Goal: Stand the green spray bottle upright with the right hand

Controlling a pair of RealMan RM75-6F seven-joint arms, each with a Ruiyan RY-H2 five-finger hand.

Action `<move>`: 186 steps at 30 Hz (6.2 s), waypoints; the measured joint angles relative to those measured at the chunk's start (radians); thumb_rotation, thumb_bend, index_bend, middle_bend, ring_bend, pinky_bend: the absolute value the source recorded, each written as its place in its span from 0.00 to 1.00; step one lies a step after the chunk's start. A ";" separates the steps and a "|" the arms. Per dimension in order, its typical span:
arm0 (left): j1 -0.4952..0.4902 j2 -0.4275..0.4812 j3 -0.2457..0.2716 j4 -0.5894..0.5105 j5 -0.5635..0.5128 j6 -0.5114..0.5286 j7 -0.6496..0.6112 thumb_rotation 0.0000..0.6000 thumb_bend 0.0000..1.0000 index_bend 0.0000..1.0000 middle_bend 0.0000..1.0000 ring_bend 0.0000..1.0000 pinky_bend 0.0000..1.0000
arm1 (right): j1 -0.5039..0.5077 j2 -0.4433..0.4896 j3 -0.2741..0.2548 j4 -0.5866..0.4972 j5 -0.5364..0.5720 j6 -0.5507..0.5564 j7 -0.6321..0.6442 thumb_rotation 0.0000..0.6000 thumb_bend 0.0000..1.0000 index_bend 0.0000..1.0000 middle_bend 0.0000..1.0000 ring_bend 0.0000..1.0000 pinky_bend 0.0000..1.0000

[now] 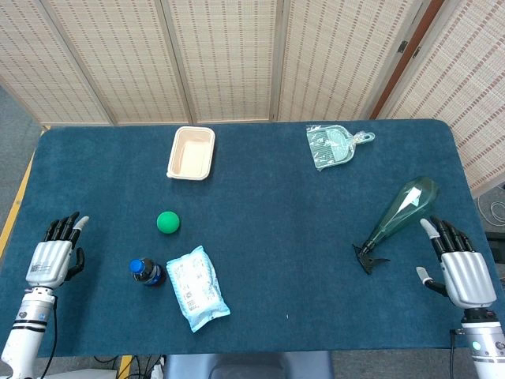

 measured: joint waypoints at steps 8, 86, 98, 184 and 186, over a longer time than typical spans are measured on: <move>0.116 0.108 0.027 -0.188 0.098 0.183 0.046 1.00 0.70 0.00 0.00 0.00 0.00 | -0.002 0.010 -0.004 0.003 0.002 -0.005 0.014 1.00 0.22 0.00 0.06 0.08 0.17; 0.031 0.094 -0.019 -0.147 0.009 0.075 0.092 1.00 0.70 0.00 0.00 0.00 0.00 | 0.355 0.039 -0.040 0.186 0.201 -0.569 -0.258 1.00 0.22 0.00 0.12 0.08 0.17; 0.041 0.082 -0.014 -0.108 0.014 0.092 0.057 1.00 0.70 0.00 0.00 0.00 0.00 | 0.409 0.016 -0.038 0.237 0.210 -0.648 -0.228 1.00 0.22 0.00 0.13 0.08 0.17; 0.067 0.015 -0.010 0.078 0.014 0.083 -0.092 1.00 0.70 0.00 0.00 0.00 0.00 | 0.586 -0.147 -0.091 0.445 0.241 -0.869 -0.168 1.00 0.23 0.10 0.21 0.09 0.17; 0.067 0.015 -0.010 0.078 0.014 0.083 -0.093 1.00 0.70 0.00 0.00 0.00 0.00 | 0.586 -0.144 -0.091 0.440 0.243 -0.865 -0.171 1.00 0.23 0.10 0.21 0.09 0.17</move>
